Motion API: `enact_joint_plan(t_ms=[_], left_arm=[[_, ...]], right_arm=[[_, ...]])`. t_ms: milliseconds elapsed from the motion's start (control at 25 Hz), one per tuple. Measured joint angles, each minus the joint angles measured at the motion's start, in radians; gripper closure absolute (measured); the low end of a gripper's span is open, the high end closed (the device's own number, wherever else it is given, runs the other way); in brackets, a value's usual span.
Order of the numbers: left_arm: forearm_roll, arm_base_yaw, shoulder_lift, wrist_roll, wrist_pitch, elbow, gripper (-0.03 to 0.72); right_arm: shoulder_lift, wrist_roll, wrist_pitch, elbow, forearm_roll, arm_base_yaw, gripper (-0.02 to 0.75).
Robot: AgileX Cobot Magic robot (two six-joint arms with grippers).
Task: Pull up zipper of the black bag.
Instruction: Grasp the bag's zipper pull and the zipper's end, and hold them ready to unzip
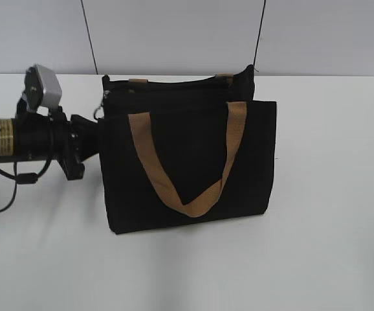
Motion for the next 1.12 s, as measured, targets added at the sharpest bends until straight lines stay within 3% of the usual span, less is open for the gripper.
enact_joint_plan(t_ms=[360, 640, 800, 920, 1120], left_arm=[[-0.038, -0.018, -0.353, 0.0, 0.361, 0.009, 0.66], [0.004, -0.018, -0.413, -0.095, 0.388, 0.01, 0.661], [0.019, -0.03, -0.413, -0.124, 0.39, 0.014, 0.661], [0.018, -0.042, -0.415, -0.14, 0.388, 0.015, 0.661], [0.016, -0.047, -0.42, -0.158, 0.384, 0.015, 0.661]], right_arm=[[0.105, 0.039, -0.231, -0.026, 0.139, 0.0, 0.146], [0.504, -0.264, -0.24, -0.113, 0.454, 0.0, 0.146], [0.732, -0.361, -0.231, -0.234, 0.55, 0.006, 0.174], [0.897, -0.375, -0.235, -0.333, 0.556, 0.077, 0.192], [1.106, -0.223, -0.336, -0.474, 0.475, 0.369, 0.195]])
